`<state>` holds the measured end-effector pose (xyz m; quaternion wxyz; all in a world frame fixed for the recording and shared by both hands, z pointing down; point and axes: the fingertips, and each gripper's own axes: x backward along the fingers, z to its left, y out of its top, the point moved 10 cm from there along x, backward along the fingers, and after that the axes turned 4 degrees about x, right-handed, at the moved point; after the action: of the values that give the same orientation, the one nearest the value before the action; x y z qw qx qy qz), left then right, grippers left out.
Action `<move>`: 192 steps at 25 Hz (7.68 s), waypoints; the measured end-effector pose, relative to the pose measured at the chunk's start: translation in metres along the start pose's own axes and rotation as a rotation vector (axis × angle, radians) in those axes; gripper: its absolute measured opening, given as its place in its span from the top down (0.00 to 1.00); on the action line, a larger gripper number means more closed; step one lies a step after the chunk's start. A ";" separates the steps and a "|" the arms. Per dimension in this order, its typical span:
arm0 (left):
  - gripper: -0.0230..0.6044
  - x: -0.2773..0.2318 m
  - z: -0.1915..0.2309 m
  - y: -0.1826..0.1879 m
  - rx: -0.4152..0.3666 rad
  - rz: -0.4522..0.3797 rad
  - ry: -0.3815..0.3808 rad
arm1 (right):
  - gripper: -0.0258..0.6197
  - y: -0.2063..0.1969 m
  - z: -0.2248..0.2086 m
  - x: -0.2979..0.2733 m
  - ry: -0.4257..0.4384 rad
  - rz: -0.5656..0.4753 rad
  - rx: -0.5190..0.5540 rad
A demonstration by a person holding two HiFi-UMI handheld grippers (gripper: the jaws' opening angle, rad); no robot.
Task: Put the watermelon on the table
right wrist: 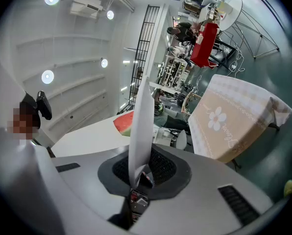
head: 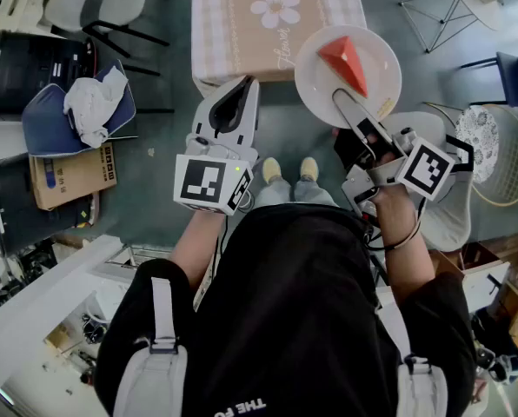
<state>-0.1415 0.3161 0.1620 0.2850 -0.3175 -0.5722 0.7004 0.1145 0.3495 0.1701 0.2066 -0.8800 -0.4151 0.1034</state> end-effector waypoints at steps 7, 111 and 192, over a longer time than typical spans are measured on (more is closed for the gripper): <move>0.95 -0.003 0.004 0.008 -0.005 -0.013 -0.015 | 0.91 0.000 0.006 -0.005 0.005 -0.019 0.024; 0.95 -0.183 0.070 0.038 -0.055 0.008 0.122 | 0.91 0.159 -0.105 -0.144 0.134 0.107 -0.036; 0.95 -0.265 0.181 0.063 -0.038 0.024 0.059 | 0.91 0.201 -0.120 -0.265 0.113 0.105 -0.063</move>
<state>-0.1146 -0.0100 0.1572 0.2871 -0.3503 -0.5727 0.6833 0.1272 -0.0030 0.1901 0.1961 -0.9110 -0.3592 0.0511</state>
